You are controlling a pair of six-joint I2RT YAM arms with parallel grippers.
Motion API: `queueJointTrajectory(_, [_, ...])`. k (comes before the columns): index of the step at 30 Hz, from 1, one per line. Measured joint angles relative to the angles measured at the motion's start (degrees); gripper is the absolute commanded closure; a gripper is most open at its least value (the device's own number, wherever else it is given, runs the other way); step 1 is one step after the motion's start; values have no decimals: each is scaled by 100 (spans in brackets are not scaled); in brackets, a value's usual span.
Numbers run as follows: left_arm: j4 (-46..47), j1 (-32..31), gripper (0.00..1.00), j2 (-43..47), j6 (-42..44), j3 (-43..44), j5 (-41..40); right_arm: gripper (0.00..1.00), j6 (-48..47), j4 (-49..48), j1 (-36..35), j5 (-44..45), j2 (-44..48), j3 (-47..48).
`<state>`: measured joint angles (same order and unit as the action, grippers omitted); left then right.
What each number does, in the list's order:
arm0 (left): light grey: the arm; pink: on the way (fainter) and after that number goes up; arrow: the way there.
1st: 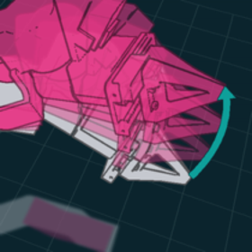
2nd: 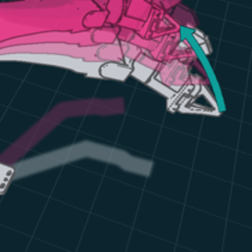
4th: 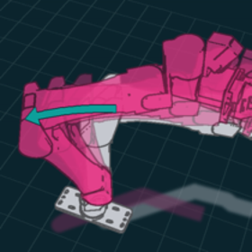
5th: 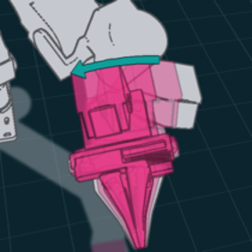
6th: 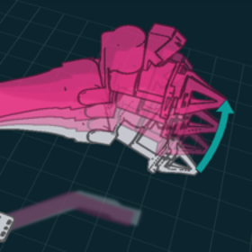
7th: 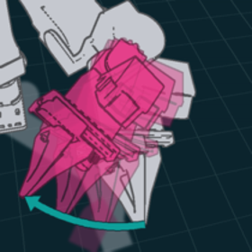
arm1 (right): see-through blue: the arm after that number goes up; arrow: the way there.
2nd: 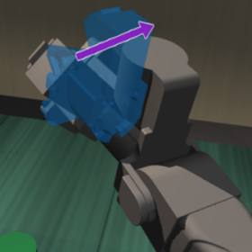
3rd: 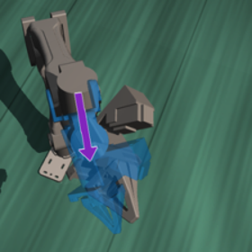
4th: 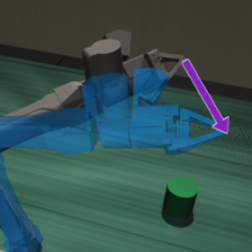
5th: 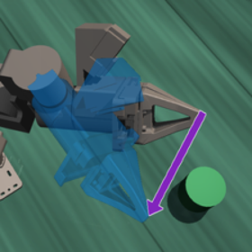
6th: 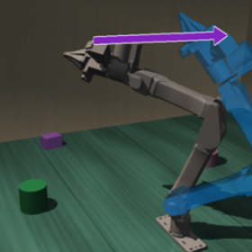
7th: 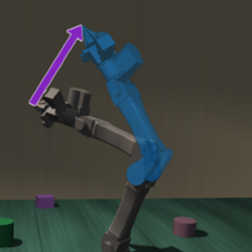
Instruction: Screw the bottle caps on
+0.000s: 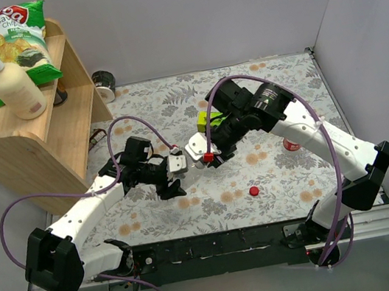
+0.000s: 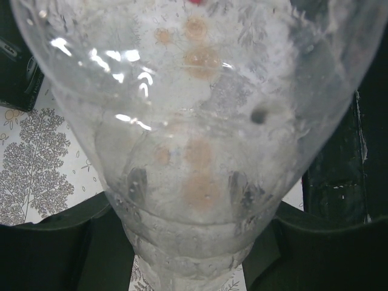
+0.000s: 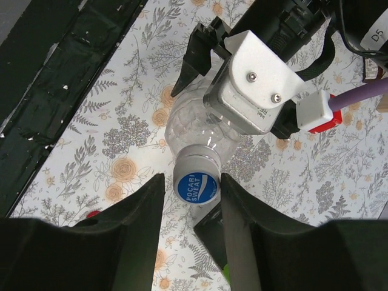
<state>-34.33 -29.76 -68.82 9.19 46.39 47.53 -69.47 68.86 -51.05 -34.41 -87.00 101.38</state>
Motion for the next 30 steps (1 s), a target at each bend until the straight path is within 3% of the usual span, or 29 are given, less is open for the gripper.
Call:
queueJointTrajectory(6, [-2,-2,100,0,-22,13,11,77,-15,-85,-48,87,0,-2])
queueJointTrajectory(8, [7,0,100,0,-59,13,7,77,-4,-109,-50,114,-9,-2])
queueJointTrajectory(10, [7,-2,100,0,-118,13,-7,66,2,-114,-50,142,-17,-2])
queueJointTrajectory(12, [24,-2,100,0,-177,13,-22,61,4,-146,-50,177,-15,-22])
queueJointTrajectory(18, [2,0,100,-2,-238,0,-164,67,26,-411,-48,319,109,-310])
queueJointTrajectory(30, [7,2,100,-2,-262,-2,-208,55,339,-417,-59,428,20,-216])
